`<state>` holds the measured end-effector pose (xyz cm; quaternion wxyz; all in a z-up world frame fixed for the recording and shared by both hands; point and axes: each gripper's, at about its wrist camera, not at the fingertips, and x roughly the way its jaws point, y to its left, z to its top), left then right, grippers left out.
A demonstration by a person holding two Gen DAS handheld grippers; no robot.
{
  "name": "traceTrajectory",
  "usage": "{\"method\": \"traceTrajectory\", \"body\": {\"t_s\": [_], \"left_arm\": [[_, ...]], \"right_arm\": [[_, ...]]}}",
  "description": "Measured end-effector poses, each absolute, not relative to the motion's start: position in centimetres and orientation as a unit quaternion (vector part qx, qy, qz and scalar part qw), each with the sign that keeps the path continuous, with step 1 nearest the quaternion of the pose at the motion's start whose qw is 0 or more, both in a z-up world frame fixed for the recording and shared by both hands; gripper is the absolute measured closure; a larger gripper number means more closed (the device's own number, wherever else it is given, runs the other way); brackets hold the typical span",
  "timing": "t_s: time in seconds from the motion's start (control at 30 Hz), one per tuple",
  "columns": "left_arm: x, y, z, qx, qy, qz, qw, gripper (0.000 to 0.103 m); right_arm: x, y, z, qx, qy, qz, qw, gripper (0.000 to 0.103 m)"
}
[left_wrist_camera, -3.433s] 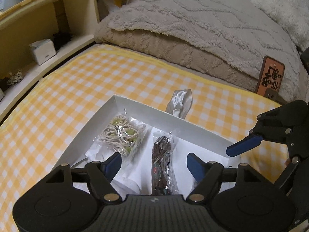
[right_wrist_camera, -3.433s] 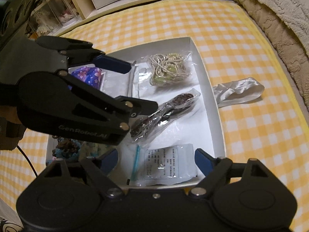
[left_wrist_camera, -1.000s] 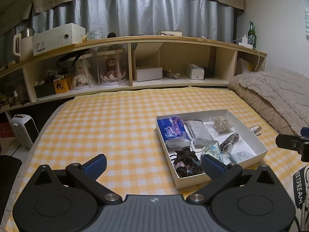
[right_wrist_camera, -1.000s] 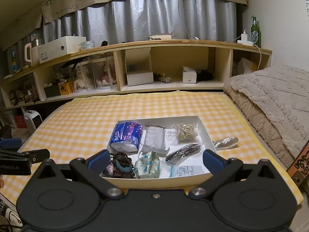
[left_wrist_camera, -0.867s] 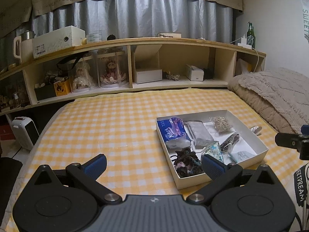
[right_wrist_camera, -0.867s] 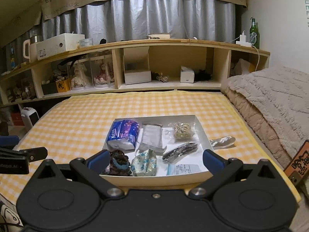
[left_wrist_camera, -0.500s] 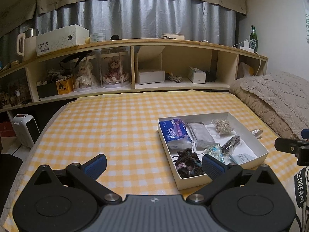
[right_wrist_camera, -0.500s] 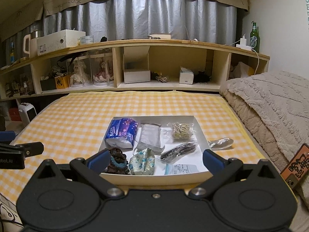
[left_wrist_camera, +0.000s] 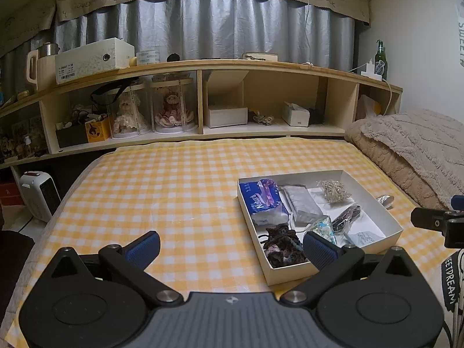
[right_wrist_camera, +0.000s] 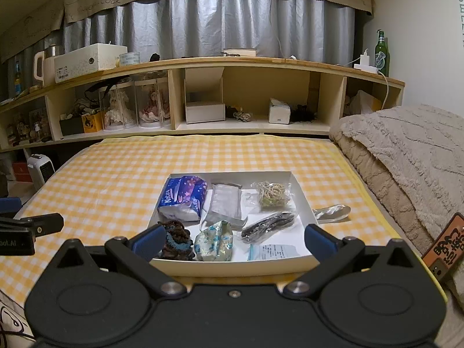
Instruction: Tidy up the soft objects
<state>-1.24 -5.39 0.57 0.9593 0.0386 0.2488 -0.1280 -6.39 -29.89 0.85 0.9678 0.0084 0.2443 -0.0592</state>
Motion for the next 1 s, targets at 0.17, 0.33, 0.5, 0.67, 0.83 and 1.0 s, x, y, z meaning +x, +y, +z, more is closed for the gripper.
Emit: {"method": "traceTrajectory", "body": {"t_s": [0.17,0.33,0.5,0.67,0.83,1.0], "left_arm": [[-1.25,-5.35,0.57,0.039,0.249,-0.128,0.959,0.000],[-1.24,-5.29,0.57,0.039,0.249,-0.127,0.959,0.000],[-1.23,-5.25,0.59,0.039,0.249,-0.128,0.959,0.000],[-1.24,-5.24,0.60,0.039,0.249,-0.128,0.959,0.000],[-1.24,-5.17,0.61,0.039,0.249,-0.127,0.959,0.000],[-1.22,-5.17,0.62,0.039,0.249,-0.128,0.959,0.000]], "right_arm": [[-6.32,-29.98,0.86,0.010,0.245,-0.059,0.968,0.000],[-6.45,-29.85,0.73,0.012,0.245,-0.060,0.968,0.000],[-6.49,-29.82,0.73,0.013,0.245,-0.059,0.967,0.000],[-6.45,-29.84,0.73,0.013,0.246,-0.060,0.967,0.000],[-6.40,-29.90,0.77,0.013,0.245,-0.060,0.967,0.000],[-6.45,-29.85,0.75,0.013,0.246,-0.060,0.967,0.000]]}}
